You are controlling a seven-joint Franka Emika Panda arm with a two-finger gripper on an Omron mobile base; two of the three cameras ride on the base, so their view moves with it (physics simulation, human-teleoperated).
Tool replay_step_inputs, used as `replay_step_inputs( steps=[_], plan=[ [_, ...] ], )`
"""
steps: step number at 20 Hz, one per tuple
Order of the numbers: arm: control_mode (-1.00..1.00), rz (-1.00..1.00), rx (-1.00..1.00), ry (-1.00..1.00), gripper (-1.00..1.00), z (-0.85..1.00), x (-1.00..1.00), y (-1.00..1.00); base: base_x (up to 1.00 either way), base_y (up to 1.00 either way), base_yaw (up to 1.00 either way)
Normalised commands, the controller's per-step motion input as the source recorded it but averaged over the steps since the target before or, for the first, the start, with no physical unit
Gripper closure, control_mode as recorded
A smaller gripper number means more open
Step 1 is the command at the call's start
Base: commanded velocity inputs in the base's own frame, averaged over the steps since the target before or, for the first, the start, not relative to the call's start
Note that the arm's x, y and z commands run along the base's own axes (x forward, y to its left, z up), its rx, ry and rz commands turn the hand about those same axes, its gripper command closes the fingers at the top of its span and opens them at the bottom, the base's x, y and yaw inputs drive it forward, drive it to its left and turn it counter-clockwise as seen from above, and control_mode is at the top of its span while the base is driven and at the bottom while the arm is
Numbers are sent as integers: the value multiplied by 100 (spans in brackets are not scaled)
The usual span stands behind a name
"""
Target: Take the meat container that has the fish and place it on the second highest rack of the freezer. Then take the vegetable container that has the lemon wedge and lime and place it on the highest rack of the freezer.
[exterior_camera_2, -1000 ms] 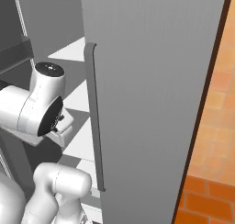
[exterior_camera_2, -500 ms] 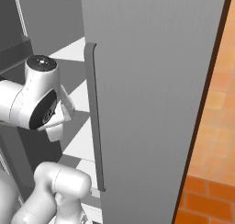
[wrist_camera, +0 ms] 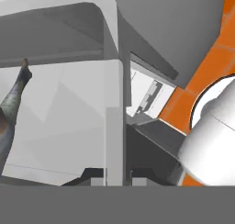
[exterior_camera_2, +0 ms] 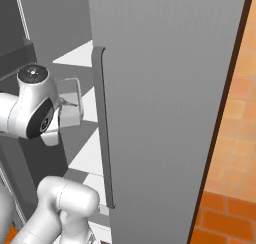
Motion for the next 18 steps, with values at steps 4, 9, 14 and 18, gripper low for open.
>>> replay_step_inputs(
  steps=[4, 9, 14, 18],
  plan=[
    [-100, 0, 11, 0, 100, -13, 77, 30, 0, 0, 0],
    [-100, 0, 10, 1, 100, -20, 77, 9, 0, 0, 0],
    [-100, -1, 2, 0, 100, -29, 62, 1, 0, 0, 0],
    [-100, -6, 0, 0, 100, -32, 47, 3, 0, 0, 0]
  ],
)
